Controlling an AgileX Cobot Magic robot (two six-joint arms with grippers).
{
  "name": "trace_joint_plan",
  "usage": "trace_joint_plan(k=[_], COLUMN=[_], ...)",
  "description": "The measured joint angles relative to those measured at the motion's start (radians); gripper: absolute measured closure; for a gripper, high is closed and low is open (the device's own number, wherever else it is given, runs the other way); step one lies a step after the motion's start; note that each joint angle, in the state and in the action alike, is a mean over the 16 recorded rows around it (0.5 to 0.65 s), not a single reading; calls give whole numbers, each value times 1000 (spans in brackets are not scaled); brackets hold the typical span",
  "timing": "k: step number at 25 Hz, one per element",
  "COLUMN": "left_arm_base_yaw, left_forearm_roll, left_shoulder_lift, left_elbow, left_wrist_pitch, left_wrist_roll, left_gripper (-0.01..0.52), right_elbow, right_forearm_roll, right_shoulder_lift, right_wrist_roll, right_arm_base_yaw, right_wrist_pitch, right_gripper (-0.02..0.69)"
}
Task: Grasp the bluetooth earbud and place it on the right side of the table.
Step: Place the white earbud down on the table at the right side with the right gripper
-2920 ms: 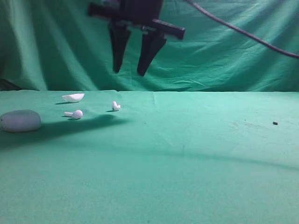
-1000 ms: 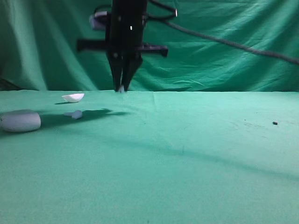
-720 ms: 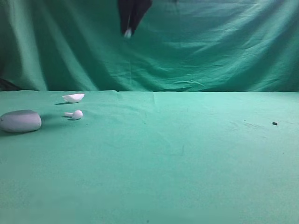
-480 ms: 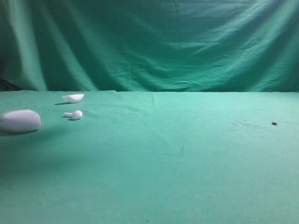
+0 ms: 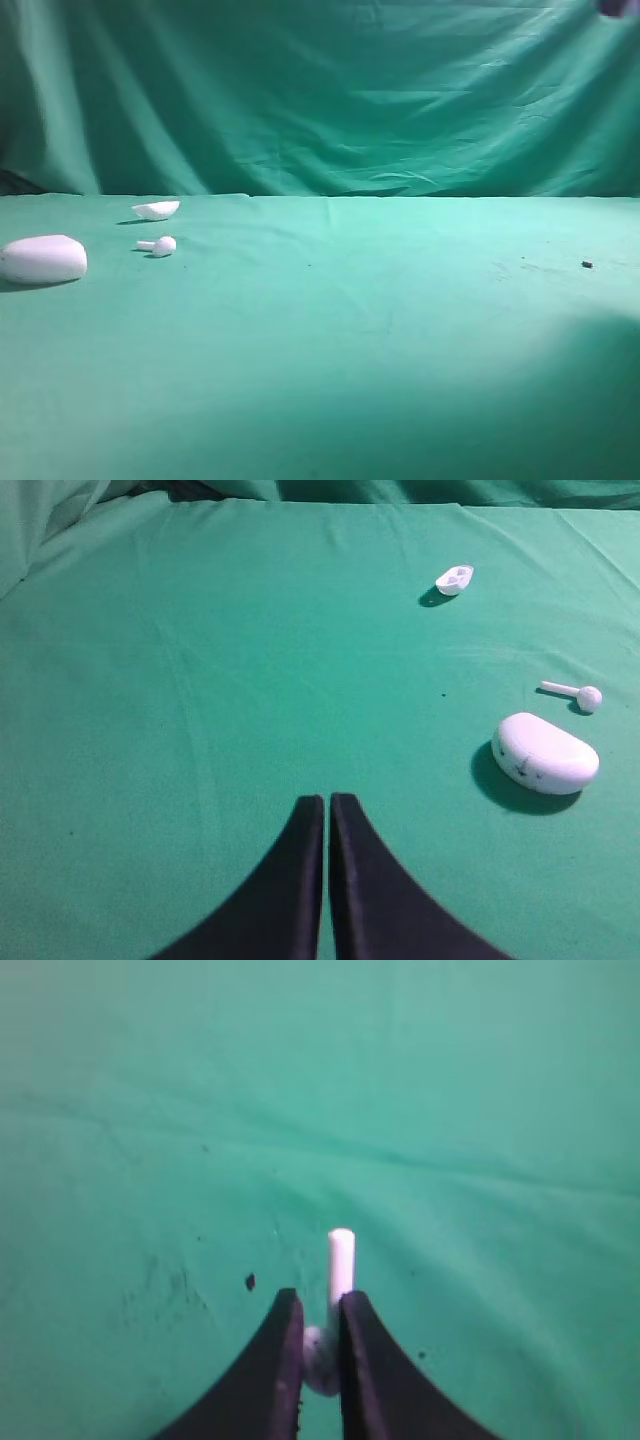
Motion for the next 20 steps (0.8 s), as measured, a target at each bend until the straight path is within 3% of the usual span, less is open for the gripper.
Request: trace_joint_plan(k=[10, 20], left_arm_base_yaw=[0, 0], left_forearm_roll=[0, 0], left_shoulder_lift=[0, 0], left_elbow=[0, 0], left_wrist_pitch=[0, 0], left_wrist_roll=[0, 0], left_gripper=[514, 514], right_elbow=[498, 657], right_forearm_roll=[56, 110], right_shoulder_lift=[-113, -12], right_wrist_roll=[-22, -127], right_arm_base_yaw=[-123, -155], right_wrist_pitch=[-320, -576], right_gripper=[579, 579])
